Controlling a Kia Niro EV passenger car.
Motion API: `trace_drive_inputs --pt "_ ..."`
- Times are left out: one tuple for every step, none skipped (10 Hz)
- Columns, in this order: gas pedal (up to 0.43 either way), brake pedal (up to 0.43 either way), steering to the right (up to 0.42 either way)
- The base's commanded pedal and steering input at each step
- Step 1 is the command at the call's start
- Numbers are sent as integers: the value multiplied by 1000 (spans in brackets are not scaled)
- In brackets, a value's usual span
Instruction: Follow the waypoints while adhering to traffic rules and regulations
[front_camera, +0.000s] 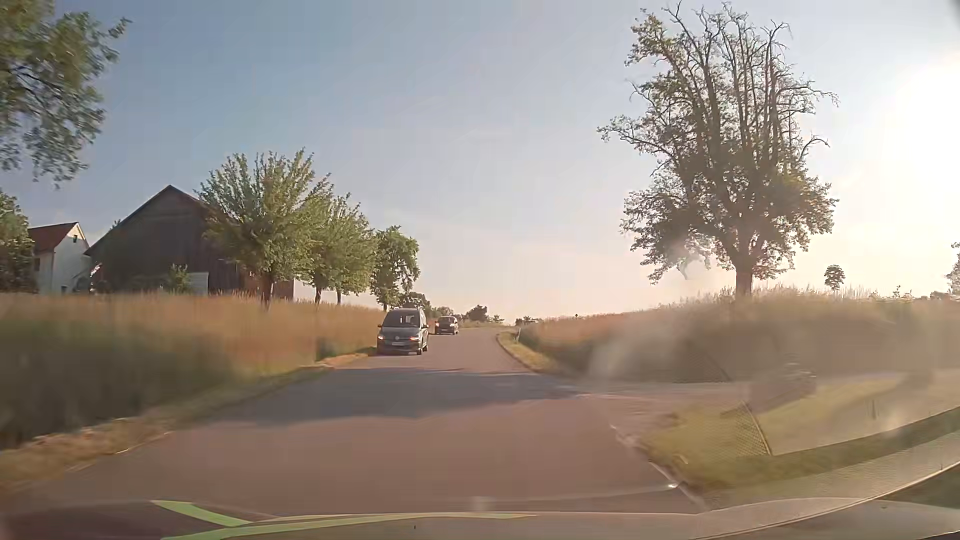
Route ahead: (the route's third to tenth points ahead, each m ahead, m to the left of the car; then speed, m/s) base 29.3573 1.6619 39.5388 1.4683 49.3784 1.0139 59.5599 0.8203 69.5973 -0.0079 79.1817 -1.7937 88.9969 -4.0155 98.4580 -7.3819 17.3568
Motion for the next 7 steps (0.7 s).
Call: trace_drive_inputs --pt "0 0 2" --pt "0 0 5" --pt "0 0 2" --pt "0 0 -3" --pt "0 0 -5" --pt "0 0 -5" --pt "0 0 -5"
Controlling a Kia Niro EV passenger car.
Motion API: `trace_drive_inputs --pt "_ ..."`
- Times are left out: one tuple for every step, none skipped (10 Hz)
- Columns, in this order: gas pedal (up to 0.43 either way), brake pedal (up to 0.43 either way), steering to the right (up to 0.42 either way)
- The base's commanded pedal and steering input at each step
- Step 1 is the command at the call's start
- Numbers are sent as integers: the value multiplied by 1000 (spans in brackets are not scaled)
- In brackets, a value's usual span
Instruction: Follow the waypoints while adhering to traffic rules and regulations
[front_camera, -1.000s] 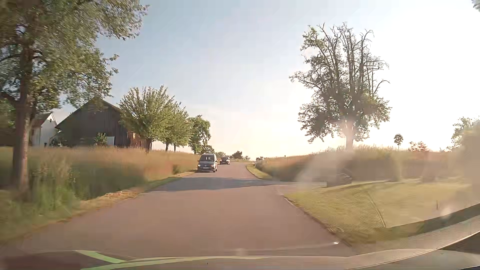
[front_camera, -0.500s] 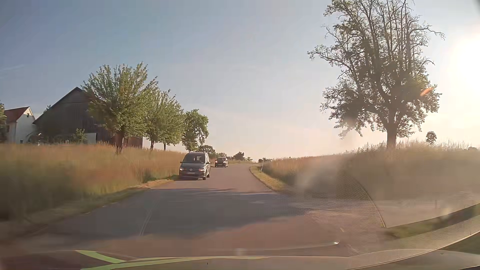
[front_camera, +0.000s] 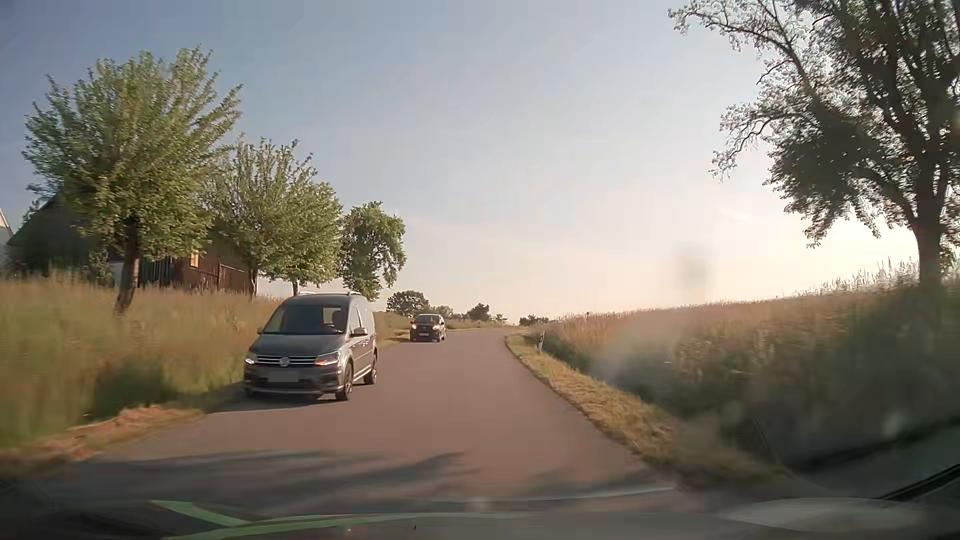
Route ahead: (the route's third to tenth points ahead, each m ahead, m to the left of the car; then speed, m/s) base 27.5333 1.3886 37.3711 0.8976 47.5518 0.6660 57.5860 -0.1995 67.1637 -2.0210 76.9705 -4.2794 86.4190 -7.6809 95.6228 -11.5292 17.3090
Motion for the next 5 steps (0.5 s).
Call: trace_drive_inputs --pt "0 0 -3" --pt "0 0 -1" --pt "0 0 0" --pt "0 0 0" --pt "0 6 0"
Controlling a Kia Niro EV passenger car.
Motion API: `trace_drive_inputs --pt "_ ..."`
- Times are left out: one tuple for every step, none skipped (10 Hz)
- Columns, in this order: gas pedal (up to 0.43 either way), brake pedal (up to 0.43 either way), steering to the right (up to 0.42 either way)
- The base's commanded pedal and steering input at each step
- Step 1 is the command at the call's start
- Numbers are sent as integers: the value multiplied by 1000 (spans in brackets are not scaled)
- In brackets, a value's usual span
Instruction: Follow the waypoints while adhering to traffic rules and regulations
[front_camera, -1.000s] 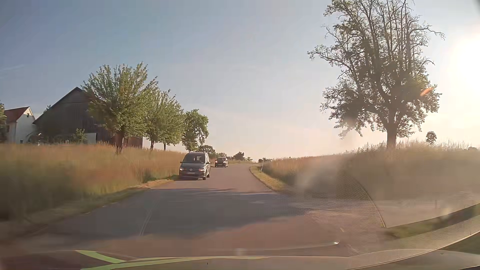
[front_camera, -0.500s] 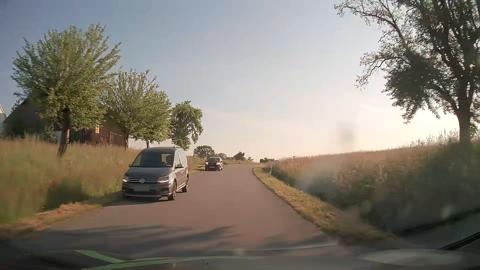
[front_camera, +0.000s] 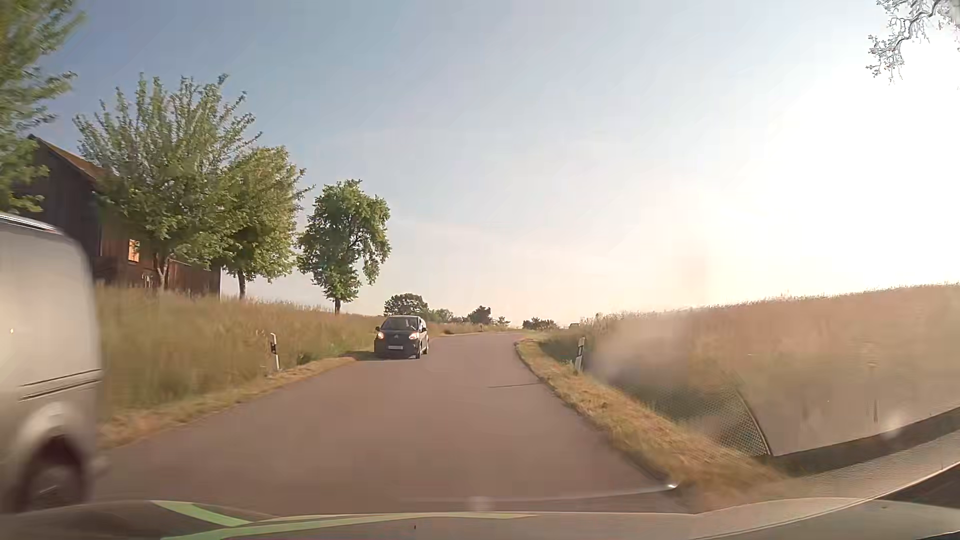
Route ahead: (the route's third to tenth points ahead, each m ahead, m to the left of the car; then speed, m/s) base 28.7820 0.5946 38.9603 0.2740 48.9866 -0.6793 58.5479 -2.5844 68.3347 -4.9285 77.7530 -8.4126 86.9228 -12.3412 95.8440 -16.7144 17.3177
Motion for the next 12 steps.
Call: trace_drive_inputs --pt "0 6 0" --pt "0 18 0" --pt "0 55 0" --pt "0 73 0" --pt "0 85 0" --pt "0 98 0" --pt "0 110 0" --pt "0 122 1" --pt "0 140 5" --pt "0 152 8" --pt "0 171 10" --pt "0 189 11"
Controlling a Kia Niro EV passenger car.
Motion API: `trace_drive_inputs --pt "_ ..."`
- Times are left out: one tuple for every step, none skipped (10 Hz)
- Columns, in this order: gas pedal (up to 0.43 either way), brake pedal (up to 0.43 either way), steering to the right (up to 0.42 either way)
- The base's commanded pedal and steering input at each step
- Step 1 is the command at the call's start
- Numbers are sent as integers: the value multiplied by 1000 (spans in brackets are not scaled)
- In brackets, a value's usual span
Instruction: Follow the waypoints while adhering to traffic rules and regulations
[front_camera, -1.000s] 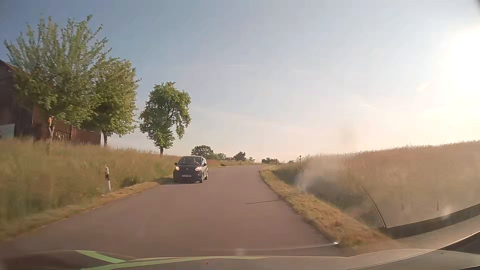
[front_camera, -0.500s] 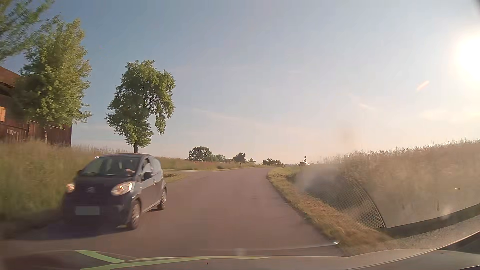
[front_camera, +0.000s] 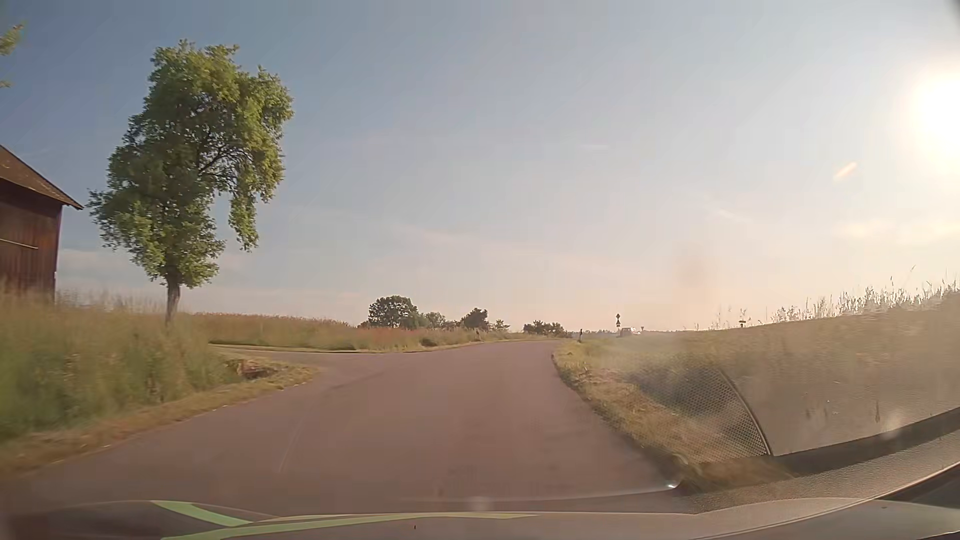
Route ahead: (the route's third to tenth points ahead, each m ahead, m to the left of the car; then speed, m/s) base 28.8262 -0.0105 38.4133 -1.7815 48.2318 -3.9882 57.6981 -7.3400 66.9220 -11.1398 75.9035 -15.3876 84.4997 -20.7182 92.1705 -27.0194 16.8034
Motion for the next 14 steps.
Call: trace_drive_inputs --pt "0 189 13" --pt "0 183 15" --pt "0 177 18" --pt "0 165 21" --pt "0 159 21" --pt "0 159 21" --pt "0 146 21" --pt "0 134 22" --pt "0 128 23" --pt "0 128 23" --pt "0 122 24" --pt "0 122 25" --pt "0 110 30" --pt "0 91 33"
